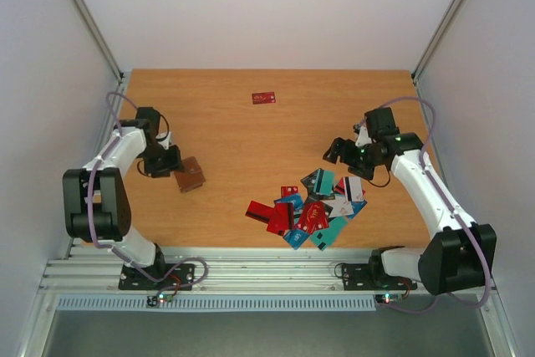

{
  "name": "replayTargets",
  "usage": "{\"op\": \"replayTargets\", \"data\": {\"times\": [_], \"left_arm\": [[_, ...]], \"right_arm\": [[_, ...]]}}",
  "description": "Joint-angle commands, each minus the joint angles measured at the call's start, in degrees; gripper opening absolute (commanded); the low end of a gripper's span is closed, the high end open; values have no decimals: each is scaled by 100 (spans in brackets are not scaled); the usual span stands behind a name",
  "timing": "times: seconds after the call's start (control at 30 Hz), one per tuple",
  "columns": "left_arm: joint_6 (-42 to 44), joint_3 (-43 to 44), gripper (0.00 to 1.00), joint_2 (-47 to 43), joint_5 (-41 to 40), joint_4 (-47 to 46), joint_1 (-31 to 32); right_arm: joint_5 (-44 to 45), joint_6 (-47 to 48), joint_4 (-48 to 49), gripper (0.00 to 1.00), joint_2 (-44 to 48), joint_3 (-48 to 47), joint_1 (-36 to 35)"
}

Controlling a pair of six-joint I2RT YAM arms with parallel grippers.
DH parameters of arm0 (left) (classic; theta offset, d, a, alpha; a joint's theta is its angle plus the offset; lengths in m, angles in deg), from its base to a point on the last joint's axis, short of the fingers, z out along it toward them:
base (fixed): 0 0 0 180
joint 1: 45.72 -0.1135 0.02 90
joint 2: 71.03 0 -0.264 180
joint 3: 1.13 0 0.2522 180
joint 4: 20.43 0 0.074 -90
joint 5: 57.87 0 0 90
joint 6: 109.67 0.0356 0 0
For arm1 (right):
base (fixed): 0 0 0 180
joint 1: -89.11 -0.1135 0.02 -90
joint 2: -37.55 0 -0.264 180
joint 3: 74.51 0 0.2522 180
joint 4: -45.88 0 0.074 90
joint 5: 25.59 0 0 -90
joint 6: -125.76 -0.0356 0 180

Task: Put the credit cards into the card holder

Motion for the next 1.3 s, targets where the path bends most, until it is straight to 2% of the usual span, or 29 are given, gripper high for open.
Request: {"op": "replayTargets", "data": {"times": [0.0, 0.23, 0.5, 0.77, 1.0, 1.17, 1.27], "left_arm": [[-113, -66, 51, -299, -443, -168, -198], [-106, -456, 51, 164, 166, -955, -414], [-235, -803, 46, 367, 576, -1421, -451], [-427, -998, 32, 700, 901, -1823, -425], [-534, -994, 7, 678, 1181, -2123, -316], [-555, -958, 1, 268, 1380, -2138, -11], [-538, -869, 0, 14, 1590, -2070, 124]], "right_arm": [[71, 277, -403, 94, 352, 8, -43], [108, 277, -738, 94, 950, 259, -43], [147, 235, -1205, 94, 1456, 226, -44], [250, 147, -1433, 95, 1948, 333, -44], [318, 201, -1512, 95, 1854, 114, -43], [267, 366, -1552, 95, 1788, -48, -44], [16, 364, -1399, 95, 1755, -32, -43]]}}
